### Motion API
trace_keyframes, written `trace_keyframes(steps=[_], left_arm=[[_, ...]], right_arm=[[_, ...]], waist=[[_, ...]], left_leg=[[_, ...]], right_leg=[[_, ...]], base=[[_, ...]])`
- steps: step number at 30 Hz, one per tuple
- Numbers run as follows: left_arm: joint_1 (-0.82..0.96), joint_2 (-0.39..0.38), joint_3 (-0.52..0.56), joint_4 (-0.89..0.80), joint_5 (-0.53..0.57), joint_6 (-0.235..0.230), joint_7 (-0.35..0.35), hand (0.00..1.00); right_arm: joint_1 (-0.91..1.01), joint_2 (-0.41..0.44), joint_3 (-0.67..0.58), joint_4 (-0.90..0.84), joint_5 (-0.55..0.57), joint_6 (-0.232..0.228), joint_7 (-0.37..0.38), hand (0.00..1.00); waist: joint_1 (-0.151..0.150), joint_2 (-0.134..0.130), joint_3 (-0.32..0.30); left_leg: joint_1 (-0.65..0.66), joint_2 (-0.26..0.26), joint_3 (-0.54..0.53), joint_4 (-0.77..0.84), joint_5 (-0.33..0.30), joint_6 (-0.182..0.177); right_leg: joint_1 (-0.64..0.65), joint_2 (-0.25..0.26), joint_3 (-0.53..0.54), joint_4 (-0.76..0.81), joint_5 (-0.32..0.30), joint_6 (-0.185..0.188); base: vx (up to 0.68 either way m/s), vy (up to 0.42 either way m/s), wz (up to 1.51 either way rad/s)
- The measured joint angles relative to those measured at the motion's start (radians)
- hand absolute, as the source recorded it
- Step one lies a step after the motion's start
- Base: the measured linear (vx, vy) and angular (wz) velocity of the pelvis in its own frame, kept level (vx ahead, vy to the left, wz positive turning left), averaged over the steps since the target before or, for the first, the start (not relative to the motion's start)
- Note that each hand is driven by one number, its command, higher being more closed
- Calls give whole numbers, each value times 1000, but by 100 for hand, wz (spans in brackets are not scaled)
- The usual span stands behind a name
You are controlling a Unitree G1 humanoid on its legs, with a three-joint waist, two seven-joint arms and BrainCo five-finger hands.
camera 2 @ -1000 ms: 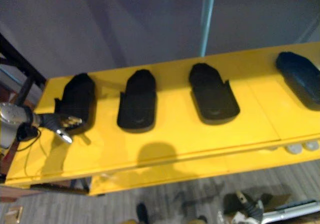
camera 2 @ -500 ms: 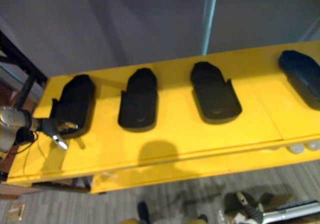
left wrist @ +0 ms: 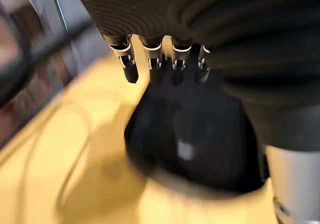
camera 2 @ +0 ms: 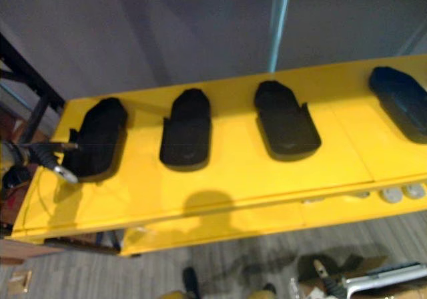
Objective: Walk over and take plastic housings, then place them on the shelf
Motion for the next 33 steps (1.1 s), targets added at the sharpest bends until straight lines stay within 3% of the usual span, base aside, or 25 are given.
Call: trace_keyframes(steps=[2,3,6,11,18,23,26,28,33], left_arm=[[-22,-37,33,23,-40,-34,138,0],[-39,-85,67,22,-92,-59,246,0],[-37,-223,143,-74,-212,-165,514,0],[0,-400,234,-337,-315,-298,741,0],[108,-554,367,-547,-350,-402,885,0],[272,-665,395,-695,-248,-467,988,0],[337,-698,434,-738,-165,-484,1045,0],[407,-714,476,-767,-99,-485,1105,0],[556,-802,601,-798,-59,-484,1208,0]], right_arm=[[7,9,3,0,0,-1,-1,0],[13,10,4,0,1,-1,-2,0],[27,11,13,-1,4,-1,-17,0],[49,8,30,-2,11,-7,-37,0],[74,9,67,-5,18,-6,-42,0],[125,21,101,-10,-3,-5,-41,0],[128,22,104,-8,-4,-5,-39,0],[132,21,115,-6,-4,-5,-38,0],[133,21,141,-6,-4,-2,-20,0]], waist=[[4,-4,-2],[11,-5,-2],[26,-10,-6],[26,-20,-10],[28,-20,-14],[56,-32,-44],[60,-34,-47],[80,-36,-51],[111,-29,-64]], left_leg=[[2,1,0,0,1,0],[3,1,-1,0,3,0],[1,3,-1,0,6,-1],[4,7,2,0,8,-3],[17,12,12,-1,9,-4],[20,10,1,-1,8,-4],[16,6,-19,-1,8,-4],[16,2,-34,-1,6,-8],[-21,-12,-112,-1,29,2]], right_leg=[[1,-1,1,-1,-2,-4],[2,-1,1,-1,-3,-6],[2,-1,5,3,-2,-4],[-3,0,16,15,-2,-4],[1,3,29,18,-4,-7],[15,3,16,11,-3,-6],[26,2,-6,10,-5,-4],[39,2,-26,3,-8,0],[56,4,-110,7,-18,-1]], base=[[-34,9,0],[0,0,0],[-11,2,0],[-2,0,-3],[-12,-1,-6],[-3,-1,5],[-19,4,21],[-20,1,19],[-16,-7,48]])
